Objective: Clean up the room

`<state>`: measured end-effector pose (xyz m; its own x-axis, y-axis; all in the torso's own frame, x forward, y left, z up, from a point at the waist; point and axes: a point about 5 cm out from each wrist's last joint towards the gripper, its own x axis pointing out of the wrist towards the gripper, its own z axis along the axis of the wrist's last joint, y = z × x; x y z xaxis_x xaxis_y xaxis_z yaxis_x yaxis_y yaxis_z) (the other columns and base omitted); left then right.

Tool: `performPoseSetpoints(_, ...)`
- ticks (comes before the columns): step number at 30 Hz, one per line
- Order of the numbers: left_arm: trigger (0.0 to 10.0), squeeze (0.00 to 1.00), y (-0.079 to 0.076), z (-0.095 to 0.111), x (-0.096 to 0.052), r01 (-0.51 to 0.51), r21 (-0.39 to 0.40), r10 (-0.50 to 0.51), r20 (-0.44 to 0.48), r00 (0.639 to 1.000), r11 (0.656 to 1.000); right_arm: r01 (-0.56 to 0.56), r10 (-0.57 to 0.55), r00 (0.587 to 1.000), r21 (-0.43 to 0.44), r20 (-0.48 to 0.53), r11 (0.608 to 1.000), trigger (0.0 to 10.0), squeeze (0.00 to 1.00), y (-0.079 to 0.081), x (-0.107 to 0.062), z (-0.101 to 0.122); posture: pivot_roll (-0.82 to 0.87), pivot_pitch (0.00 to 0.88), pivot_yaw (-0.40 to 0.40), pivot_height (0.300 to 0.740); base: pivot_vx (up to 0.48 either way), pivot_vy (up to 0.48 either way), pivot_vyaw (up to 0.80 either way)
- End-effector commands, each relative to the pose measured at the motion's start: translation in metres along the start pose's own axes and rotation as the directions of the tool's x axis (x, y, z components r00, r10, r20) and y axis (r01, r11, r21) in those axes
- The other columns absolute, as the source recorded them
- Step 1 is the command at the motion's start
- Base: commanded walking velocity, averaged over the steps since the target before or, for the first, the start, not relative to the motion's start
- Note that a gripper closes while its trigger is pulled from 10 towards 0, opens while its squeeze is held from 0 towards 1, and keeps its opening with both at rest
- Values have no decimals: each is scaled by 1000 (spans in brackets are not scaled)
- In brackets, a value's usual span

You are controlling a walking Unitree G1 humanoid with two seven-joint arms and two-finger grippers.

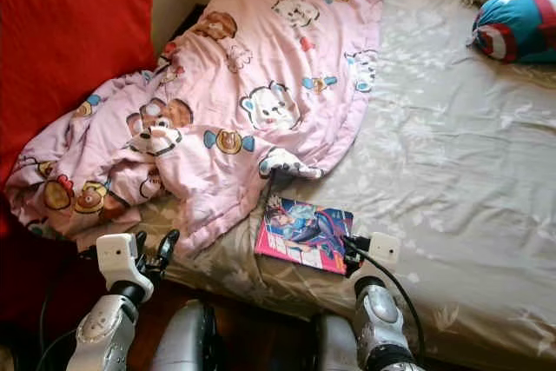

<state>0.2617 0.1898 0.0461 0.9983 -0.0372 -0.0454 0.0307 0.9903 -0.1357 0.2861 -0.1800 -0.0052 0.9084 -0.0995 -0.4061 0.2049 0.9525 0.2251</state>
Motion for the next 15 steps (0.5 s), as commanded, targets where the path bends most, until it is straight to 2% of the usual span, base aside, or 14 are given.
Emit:
performPoseSetpoints(1,10000,0,1,-4,-8,-7,10,7,-31,999,1000,2,-2,1000,23,-17,1000,10000,75,0,-2,-5,108,362,40,638,0,0,0)
performPoseSetpoints(2,10000,0,0,-2,-10,-5,12,6,-30,1000,1000,-5,6,1000,23,-18,1000,10000,0,1,-1,-5,112,370,43,638,0,0,0)
performPoseSetpoints(4,10000,0,-1,-1,-12,-4,13,4,-31,1000,1000,-12,13,1000,22,-24,1000,10000,0,2,-1,-5,113,375,45,638,0,0,0)
performPoseSetpoints(9,10000,0,-5,3,-27,-3,17,4,-33,999,1000,-22,22,1000,34,-9,999,10000,0,3,0,-3,138,410,52,638,0,0,0)
performPoseSetpoints(11,10000,0,-6,7,-35,-14,16,14,-42,999,1000,-28,27,1000,53,12,998,10000,0,3,1,2,141,421,54,638,0,0,0)
performPoseSetpoints(15,10000,0,-7,9,-42,-19,19,20,-57,998,1000,-42,38,998,75,58,996,10000,0,3,3,10,151,439,58,638,0,0,0)
